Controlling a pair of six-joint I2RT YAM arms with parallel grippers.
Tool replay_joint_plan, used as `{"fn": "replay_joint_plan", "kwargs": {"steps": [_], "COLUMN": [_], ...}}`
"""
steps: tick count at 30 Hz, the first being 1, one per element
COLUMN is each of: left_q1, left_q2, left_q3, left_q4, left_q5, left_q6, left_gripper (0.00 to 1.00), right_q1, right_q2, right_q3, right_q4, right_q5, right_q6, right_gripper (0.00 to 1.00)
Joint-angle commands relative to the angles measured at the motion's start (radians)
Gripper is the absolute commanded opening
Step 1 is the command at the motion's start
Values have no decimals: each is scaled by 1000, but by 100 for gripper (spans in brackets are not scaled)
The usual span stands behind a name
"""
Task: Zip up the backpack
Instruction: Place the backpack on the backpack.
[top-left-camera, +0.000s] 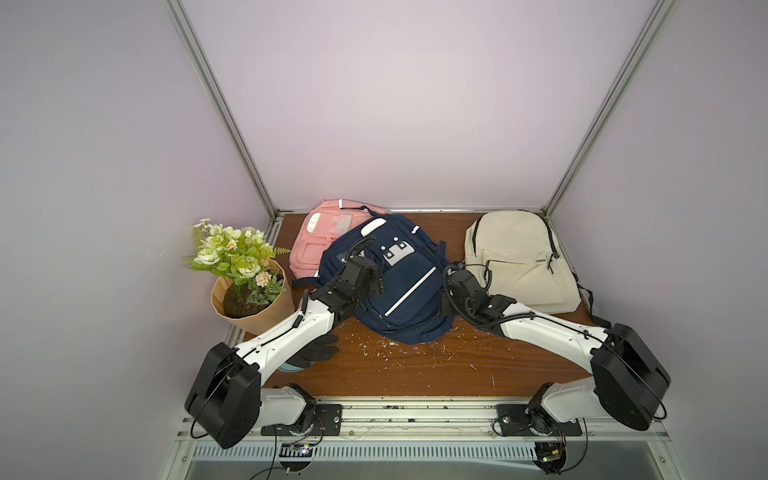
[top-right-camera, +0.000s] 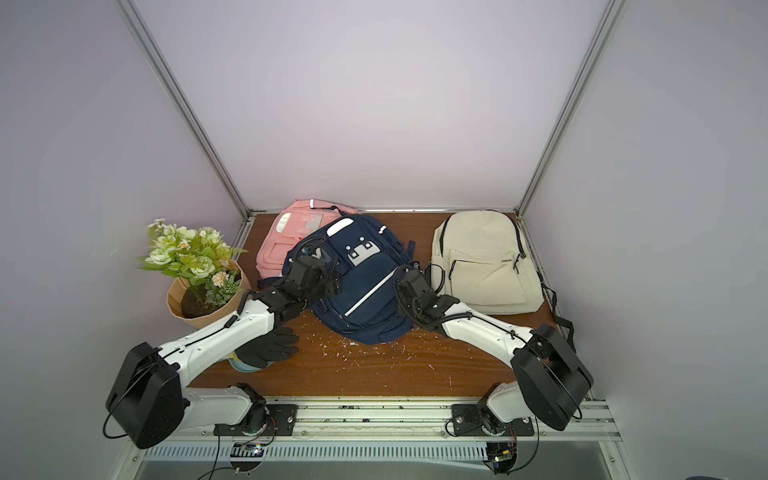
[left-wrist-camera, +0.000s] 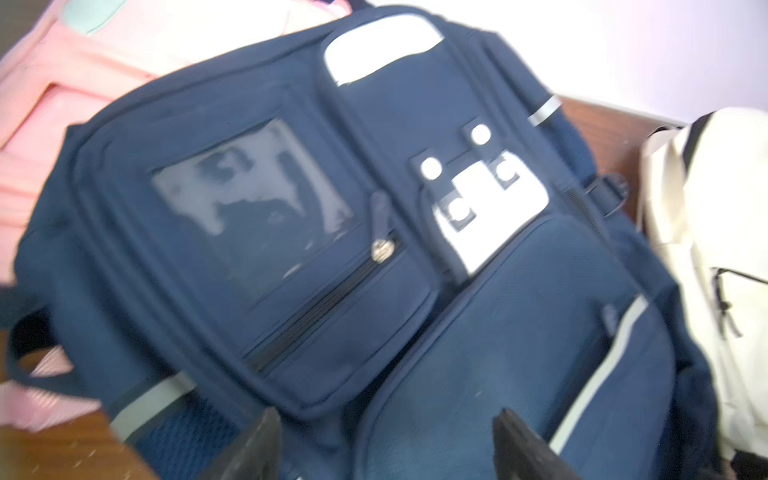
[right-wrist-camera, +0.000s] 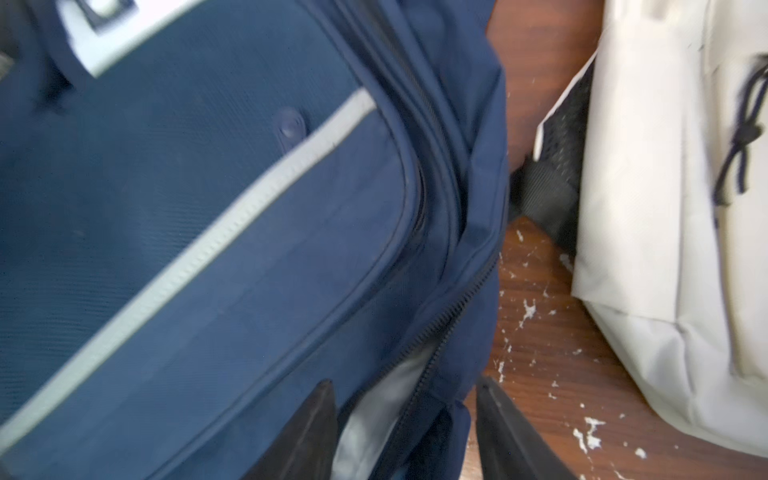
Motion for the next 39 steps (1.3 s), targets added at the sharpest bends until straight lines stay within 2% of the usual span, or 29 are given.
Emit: {"fn": "replay_joint_plan", "kwargs": {"steps": [1,6,9,13,19,21,23,26,28,30,35,37,39], "left_q1": [4,8,7,7,8,7,5,-28,-40,-42,-41,-43,-43], "left_q2": [54,142,191,227,227,222,206,151,132,129,113,89,78], "left_q3": [48,69,62,47,23,23,17,-13,-28,-40,-70,-78,-87], "left_q4": [-83,-101,-96,-92,-59,-61,-71,-64,-62,-58,-15,-6,7], "left_q5": [12,27,64,91,146,151,140,74,67,72,95,86,81], "left_q6": [75,79,71,60,53,58,54,29,25,13,-13,-25,-33], "left_gripper": [85,94,94,79,63,62,61,76,81,79,64,63,66], "right_q1": [-3,0,0,0,-2,-3,-4,-6,-9,-9,-10,-10,-10], "right_q2": [-49,-46,-40,-1,90,116,136,156,153,156,153,150,146], "right_q3": [-4,-48,-68,-85,-8,31,66,99,91,90,78,74,71], "right_q4": [7,36,53,88,105,102,96,95,116,120,113,109,107], "right_q5": [-1,-71,-90,-90,-91,-81,-69,-60,-64,-68,-67,-64,-62], "right_q6": [2,42,60,61,34,20,6,-8,-11,-14,-10,-9,-8], "right_gripper": [57,57,57,58,57,55,52,50,50,50,49,49,49]}}
